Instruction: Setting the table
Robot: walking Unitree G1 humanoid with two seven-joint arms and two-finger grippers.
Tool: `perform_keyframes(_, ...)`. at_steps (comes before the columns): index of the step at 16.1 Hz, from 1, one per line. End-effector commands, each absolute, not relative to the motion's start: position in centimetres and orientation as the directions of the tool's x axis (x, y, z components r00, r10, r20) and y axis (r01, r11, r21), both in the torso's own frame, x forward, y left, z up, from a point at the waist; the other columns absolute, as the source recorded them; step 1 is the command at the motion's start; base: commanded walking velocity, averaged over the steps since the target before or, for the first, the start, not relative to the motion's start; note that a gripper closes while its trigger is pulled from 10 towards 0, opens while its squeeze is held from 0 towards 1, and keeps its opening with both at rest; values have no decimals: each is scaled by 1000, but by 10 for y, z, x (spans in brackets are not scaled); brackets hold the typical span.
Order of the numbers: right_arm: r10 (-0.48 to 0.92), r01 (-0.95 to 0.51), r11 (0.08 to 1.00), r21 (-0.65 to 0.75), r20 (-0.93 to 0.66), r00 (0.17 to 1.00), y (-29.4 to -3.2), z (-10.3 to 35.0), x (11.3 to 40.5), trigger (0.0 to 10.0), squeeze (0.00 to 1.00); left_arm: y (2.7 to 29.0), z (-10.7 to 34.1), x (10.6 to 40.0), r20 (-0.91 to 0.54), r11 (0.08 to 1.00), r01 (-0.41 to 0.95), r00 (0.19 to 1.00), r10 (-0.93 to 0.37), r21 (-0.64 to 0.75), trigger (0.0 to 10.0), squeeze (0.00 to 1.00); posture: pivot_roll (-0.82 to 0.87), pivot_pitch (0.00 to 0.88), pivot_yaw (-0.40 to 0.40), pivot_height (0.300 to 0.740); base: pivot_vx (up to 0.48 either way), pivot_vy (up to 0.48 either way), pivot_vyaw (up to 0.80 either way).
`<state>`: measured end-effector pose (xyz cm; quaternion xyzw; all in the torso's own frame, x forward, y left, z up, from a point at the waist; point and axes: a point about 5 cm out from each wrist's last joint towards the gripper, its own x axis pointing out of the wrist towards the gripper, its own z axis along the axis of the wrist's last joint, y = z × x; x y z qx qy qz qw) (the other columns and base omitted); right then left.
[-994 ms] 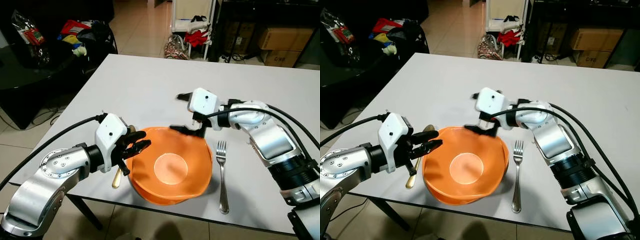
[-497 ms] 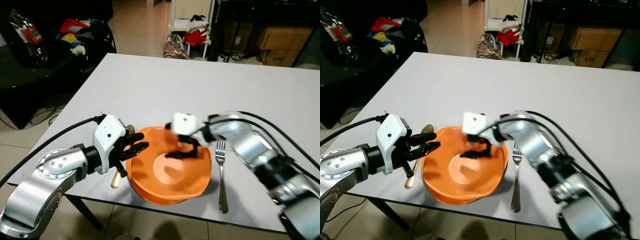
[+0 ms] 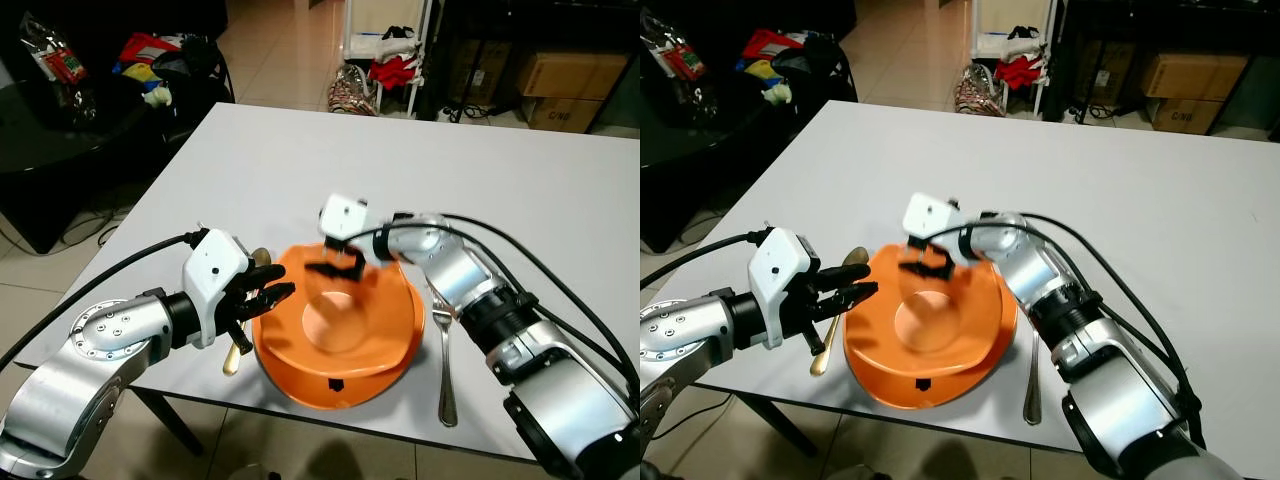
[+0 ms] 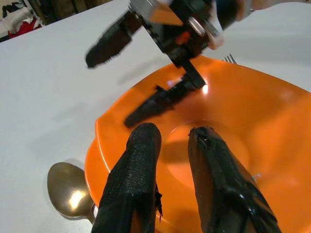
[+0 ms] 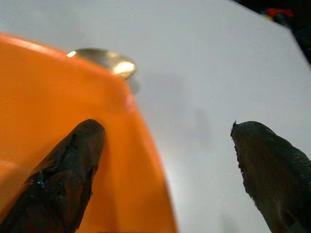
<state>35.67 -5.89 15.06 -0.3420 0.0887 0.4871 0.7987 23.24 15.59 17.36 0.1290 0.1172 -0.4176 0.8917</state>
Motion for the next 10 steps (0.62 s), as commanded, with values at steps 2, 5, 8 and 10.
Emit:
perform_keyframes(2, 722, -806, 347, -479, -413, 556, -58, 164, 365, 10000, 0, 158, 178, 235, -311, 623, 767, 636, -706, 154, 10000, 0, 3, 0, 26, 740, 0, 0, 0)
perform_keyframes(5, 810, -827, 410, -385, -262, 524, -70, 204, 362, 10000, 0, 158, 180, 234, -290, 638, 757, 648, -704, 144, 10000, 0, 2, 0, 15, 740, 0, 0, 0)
perform_keyframes(8, 782, -759, 594, -268, -33, 623, -112, 246, 331, 10000, 0, 161, 179, 236, -246, 723, 680, 726, -642, 121, 10000, 0, -17, 0, 17, 740, 0, 0, 0)
perform_keyframes(10, 705, -689, 696, -203, 7, 709, -127, 243, 307, 10000, 0, 161, 181, 240, -181, 776, 620, 781, -597, 115, 10000, 0, -41, 0, 39, 740, 0, 0, 0)
